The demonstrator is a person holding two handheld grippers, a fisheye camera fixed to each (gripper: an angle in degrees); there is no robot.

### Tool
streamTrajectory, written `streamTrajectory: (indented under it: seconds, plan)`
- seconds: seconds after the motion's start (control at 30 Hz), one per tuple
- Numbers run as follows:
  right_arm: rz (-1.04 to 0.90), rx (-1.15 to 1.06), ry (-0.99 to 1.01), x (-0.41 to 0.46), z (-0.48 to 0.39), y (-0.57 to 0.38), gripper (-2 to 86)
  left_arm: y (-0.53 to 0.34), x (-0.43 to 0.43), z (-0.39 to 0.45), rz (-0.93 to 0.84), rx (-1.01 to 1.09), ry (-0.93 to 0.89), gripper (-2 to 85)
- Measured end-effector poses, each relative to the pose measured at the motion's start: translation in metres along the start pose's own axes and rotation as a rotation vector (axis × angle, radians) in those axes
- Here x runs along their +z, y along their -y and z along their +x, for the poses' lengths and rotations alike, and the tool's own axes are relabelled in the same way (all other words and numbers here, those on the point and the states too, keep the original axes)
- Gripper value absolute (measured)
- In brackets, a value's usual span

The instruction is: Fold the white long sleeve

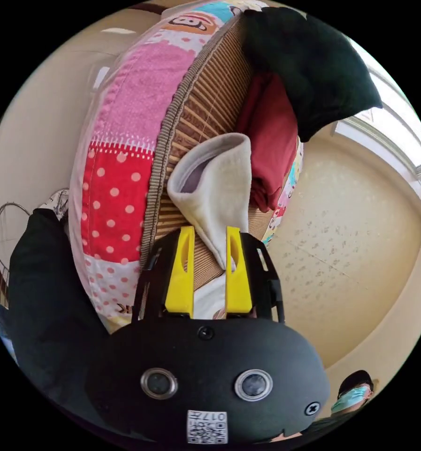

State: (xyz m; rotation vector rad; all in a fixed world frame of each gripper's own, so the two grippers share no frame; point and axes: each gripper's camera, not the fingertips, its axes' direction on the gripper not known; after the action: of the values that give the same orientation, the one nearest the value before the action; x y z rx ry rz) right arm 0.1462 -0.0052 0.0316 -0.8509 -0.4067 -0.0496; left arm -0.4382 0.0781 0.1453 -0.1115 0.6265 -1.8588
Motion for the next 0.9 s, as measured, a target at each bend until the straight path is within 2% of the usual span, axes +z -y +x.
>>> streamTrajectory:
  seconds: [0.07, 0.13, 0.2, 0.23, 0.3, 0.33, 0.4, 0.43, 0.5, 0.57, 0.63, 0.7, 0.8, 0.87, 0.9]
  plan:
    - [-0.046, -0.084, -0.031, -0.012, 0.007, 0.001, 0.3, 0.006, -0.009, 0.011, 0.067, -0.003, -0.045, 5.5]
    - [-0.079, -0.139, -0.056, -0.021, 0.012, 0.001, 0.2, 0.010, -0.021, 0.042, 0.095, 0.098, -0.026, 4.0]
    - [-0.103, -0.180, -0.074, -0.031, 0.017, 0.000, 0.3, -0.002, -0.033, 0.123, 0.108, 0.431, 0.037, 3.8]
    - [-0.112, -0.205, -0.076, -0.038, 0.020, -0.001, 0.3, -0.009, -0.033, 0.147, 0.101, 0.524, 0.051, 3.8]
    - [-0.111, -0.232, -0.068, -0.051, 0.028, -0.004, 0.3, -0.061, -0.017, 0.233, 0.059, 0.833, 0.026, 3.8]
    - [-0.099, -0.236, -0.044, -0.063, 0.035, -0.005, 0.3, -0.079, -0.008, 0.251, 0.040, 0.898, 0.009, 3.8]
    - [-0.059, -0.228, 0.004, -0.086, 0.048, -0.006, 0.4, -0.157, 0.047, 0.306, -0.103, 1.126, -0.046, 3.8]
    - [-0.016, -0.209, 0.031, -0.105, 0.059, -0.005, 0.4, -0.179, 0.065, 0.314, -0.150, 1.175, -0.058, 3.9]
    - [0.078, -0.161, 0.087, -0.141, 0.081, -0.001, 0.6, -0.265, 0.145, 0.319, -0.372, 1.328, -0.093, 4.0]
    - [0.233, -0.063, 0.210, -0.196, 0.117, 0.008, 0.9, -0.325, 0.212, 0.295, -0.559, 1.375, -0.059, 4.4]
    - [0.359, 0.015, 0.321, -0.239, 0.150, 0.017, 1.5, -0.377, 0.273, 0.254, -0.741, 1.404, 0.042, 5.8]
    - [0.472, 0.133, 0.442, -0.279, 0.187, 0.028, 2.4, -0.428, 0.332, 0.189, -1.016, 1.360, 0.197, 8.0]
    - [0.620, 0.390, 0.722, -0.322, 0.253, 0.046, 7.6, -0.451, 0.338, 0.123, -1.187, 1.180, 0.214, 8.0]
    - [0.633, 0.621, 0.967, -0.323, 0.296, 0.064, 11.2, -0.453, 0.318, 0.095, -1.198, 1.132, 0.257, 8.0]
    - [0.630, 0.679, 1.019, -0.320, 0.303, 0.069, 11.4, -0.451, 0.301, 0.079, -1.197, 1.112, 0.301, 7.9]
